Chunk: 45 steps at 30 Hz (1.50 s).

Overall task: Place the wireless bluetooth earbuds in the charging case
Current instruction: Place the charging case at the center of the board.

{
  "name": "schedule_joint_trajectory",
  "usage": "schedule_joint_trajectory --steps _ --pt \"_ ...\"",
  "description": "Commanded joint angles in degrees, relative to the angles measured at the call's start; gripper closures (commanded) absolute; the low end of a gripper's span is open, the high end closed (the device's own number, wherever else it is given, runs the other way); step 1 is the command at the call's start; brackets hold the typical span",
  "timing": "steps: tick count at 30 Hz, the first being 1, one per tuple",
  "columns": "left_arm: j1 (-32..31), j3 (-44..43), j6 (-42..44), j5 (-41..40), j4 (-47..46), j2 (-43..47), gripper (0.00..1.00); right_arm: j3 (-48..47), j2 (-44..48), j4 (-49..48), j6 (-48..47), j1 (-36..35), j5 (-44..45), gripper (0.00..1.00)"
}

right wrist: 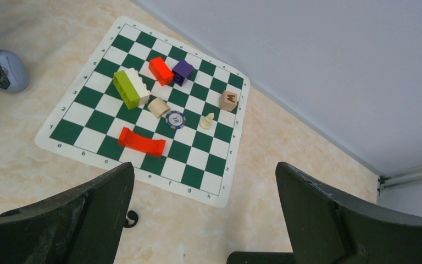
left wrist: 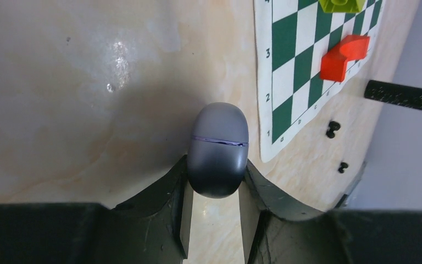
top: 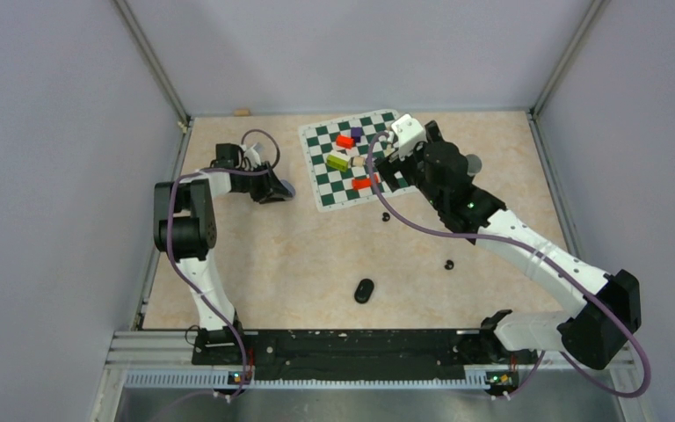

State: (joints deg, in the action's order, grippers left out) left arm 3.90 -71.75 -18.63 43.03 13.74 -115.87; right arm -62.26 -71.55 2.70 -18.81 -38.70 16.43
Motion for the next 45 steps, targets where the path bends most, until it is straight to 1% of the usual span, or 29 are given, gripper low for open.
schedule_joint_trajectory --steps 1,6,8,10,13,14,15,16,17,19,21,23,26,28,30,32,36,38,40,45 --pt "-0.7 -1.5 -9.5 0.8 -2.8 -2.9 0.92 -0.3 0.1 -2.2 0.7 0.5 0.5 0.01" --pt "-0.3 -0.4 -11.8 -1.8 -2.5 -3.1 0.82 0.0 1.2 -2.2 0.8 0.5 0.5 0.01" --pt "0.3 0.1 -12.9 -1.3 -2.8 -2.7 0.75 0.0 1.8 -2.2 0.7 0.5 0.6 0.01" --pt "0.7 0.1 -12.0 -0.9 -2.2 -1.9 0.55 -0.2 2.1 -2.2 0.5 0.5 0.8 0.01" --pt "1.2 0.6 -10.6 -1.2 -1.4 -0.5 0.3 -0.5 2.4 -2.2 0.2 0.5 1.3 0.01" --pt "1.3 0.7 -10.3 -1.0 -1.0 -0.2 0.15 -0.7 2.4 -2.2 0.1 0.5 1.5 0.01" --pt "1.5 0.8 -9.9 -0.8 -0.7 0.2 0.12 -0.9 2.6 -2.2 -0.2 0.6 1.6 0.01" --pt "1.8 0.9 -9.3 -0.4 -0.4 0.6 0.04 -1.0 2.7 -2.2 -0.5 0.5 1.5 0.01" --pt "2.0 0.9 -8.5 -0.1 0.0 1.2 0.02 -1.2 3.1 -2.2 -1.0 0.5 1.5 0.01" --pt "2.7 0.2 -4.8 -0.1 2.0 2.2 0.01 -1.9 3.7 -0.8 -2.4 0.6 0.3 0.01" --pt "3.6 -2.3 -0.6 -0.3 6.5 3.0 0.01 -2.6 4.9 1.4 -4.4 0.6 -2.2 0.01" --pt "5.2 -3.0 2.3 1.2 9.7 4.2 0.01 -1.9 7.1 3.8 -7.1 0.6 -5.5 0.01" --pt "6.9 -0.7 6.4 4.6 12.0 8.6 0.01 1.9 11.9 5.7 -9.7 0.6 -9.4 0.01" --pt "7.0 1.4 11.2 5.6 13.0 13.0 0.01 5.8 15.4 5.7 -10.3 0.7 -14.2 0.01" --pt "7.1 4.1 15.1 5.2 13.0 17.6 0.01 10.3 17.8 4.5 -10.3 1.6 -20.7 0.01" --pt "7.2 7.5 18.1 4.3 12.0 23.4 0.01 13.2 18.2 3.4 -10.4 2.2 -24.5 0.01" --pt "7.2 12.3 24.8 4.1 11.9 31.8 0.01 13.2 15.8 2.6 -8.7 2.8 -23.4 0.01" --pt "7.1 13.8 28.5 5.0 12.7 35.7 0.01 14.0 15.9 1.9 -7.4 3.1 -24.3 0.01" --pt "7.2 15.4 30.6 4.5 11.8 40.0 0.01 15.5 16.7 1.1 -7.0 3.5 -26.4 0.01" --pt "7.1 21.1 36.5 7.7 9.4 48.7 0.01 19.4 19.1 -1.3 -5.9 6.4 -33.8 0.01"
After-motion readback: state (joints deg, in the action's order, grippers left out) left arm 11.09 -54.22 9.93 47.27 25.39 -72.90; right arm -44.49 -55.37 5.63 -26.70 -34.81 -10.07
